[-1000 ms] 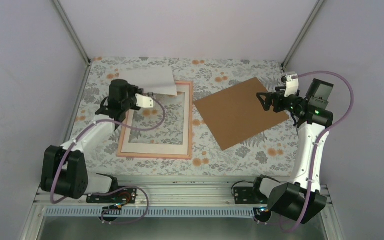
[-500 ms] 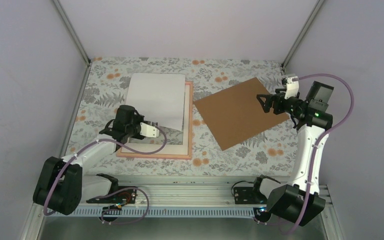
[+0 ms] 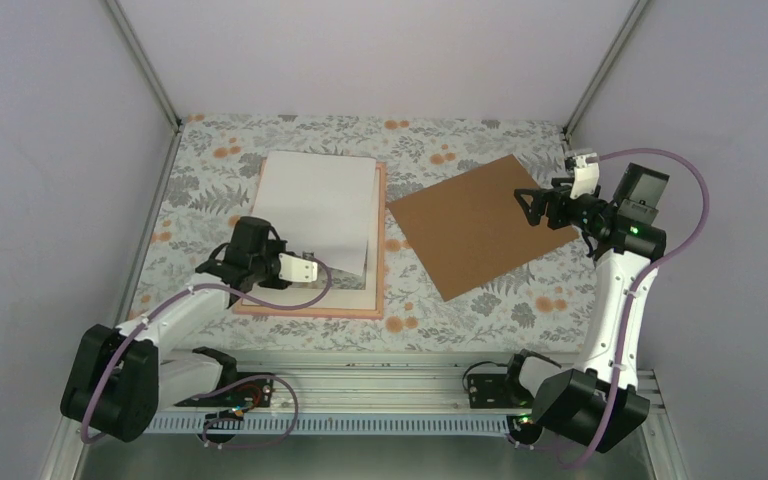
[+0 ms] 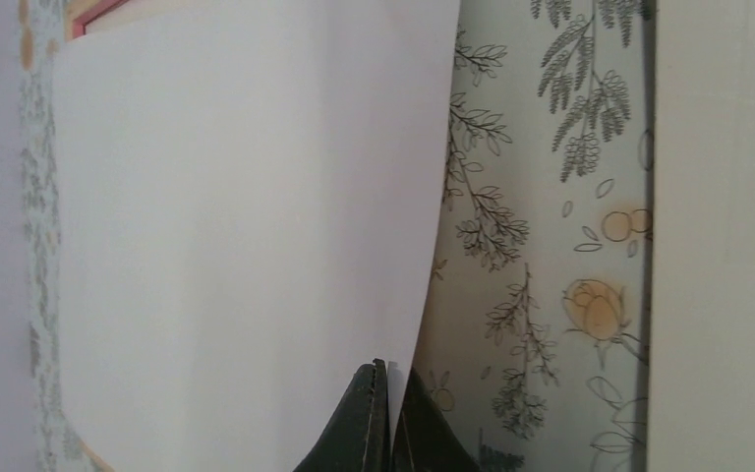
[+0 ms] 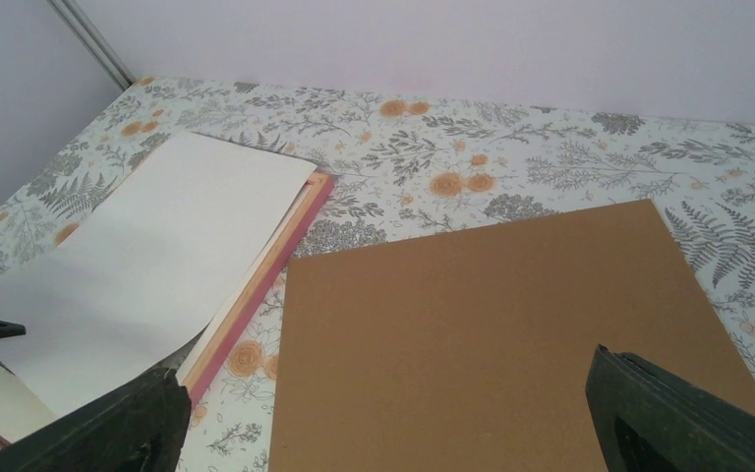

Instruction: Put the photo into the frame

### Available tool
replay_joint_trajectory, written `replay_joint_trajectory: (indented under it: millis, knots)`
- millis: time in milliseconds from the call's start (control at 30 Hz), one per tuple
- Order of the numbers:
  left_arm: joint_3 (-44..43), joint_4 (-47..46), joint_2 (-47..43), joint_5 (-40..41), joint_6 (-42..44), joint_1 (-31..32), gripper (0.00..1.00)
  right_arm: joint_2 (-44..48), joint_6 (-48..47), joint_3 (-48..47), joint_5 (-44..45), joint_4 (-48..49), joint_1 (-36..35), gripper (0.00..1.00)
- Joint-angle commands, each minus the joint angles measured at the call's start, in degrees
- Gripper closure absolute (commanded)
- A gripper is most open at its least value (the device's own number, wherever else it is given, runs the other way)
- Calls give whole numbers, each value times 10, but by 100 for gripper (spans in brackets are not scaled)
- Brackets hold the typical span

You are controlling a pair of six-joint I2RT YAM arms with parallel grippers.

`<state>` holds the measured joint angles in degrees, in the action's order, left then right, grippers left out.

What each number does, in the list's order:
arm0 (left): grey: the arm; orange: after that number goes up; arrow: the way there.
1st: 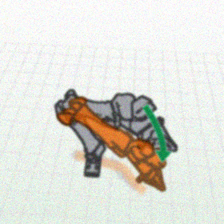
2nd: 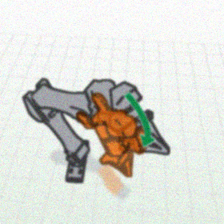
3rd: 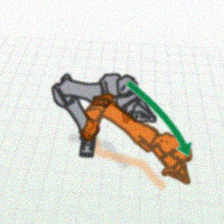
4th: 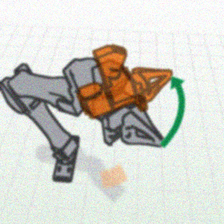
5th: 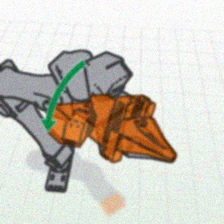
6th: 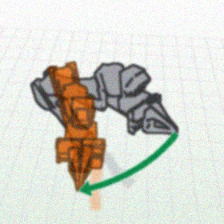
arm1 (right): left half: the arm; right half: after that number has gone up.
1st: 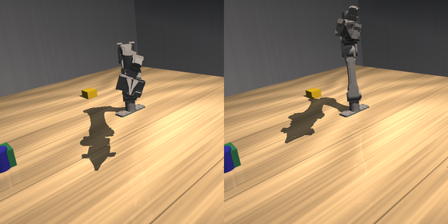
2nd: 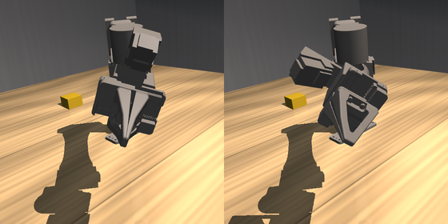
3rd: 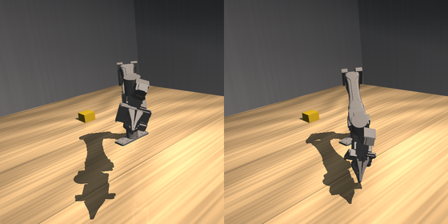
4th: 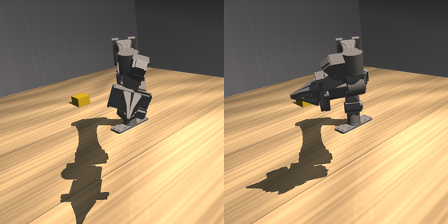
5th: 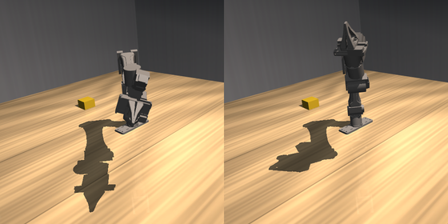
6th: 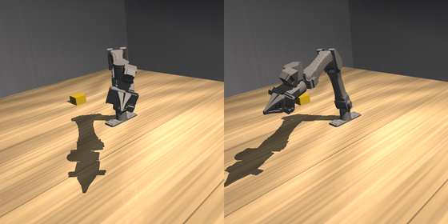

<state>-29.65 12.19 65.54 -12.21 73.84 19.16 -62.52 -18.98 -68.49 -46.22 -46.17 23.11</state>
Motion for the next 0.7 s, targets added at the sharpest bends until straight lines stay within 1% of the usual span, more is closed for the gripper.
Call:
replay_joint_trajectory:
  millis: [0,167,300,467,667]
  knots:
    - [-2,43,-14,-17,-31,3,98,9,6,9,-20,7,10,0]
    - [-9,57,-12,-28,-54,5,98,8,7,9,-23,7,11,0]
    - [-14,63,-13,-33,-57,8,98,9,6,11,-24,7,11,0]
    - [-39,80,-8,-55,-74,8,98,12,7,13,-23,7,12,0]
    - [-54,75,5,-55,-80,9,98,13,7,13,-25,7,14,0]
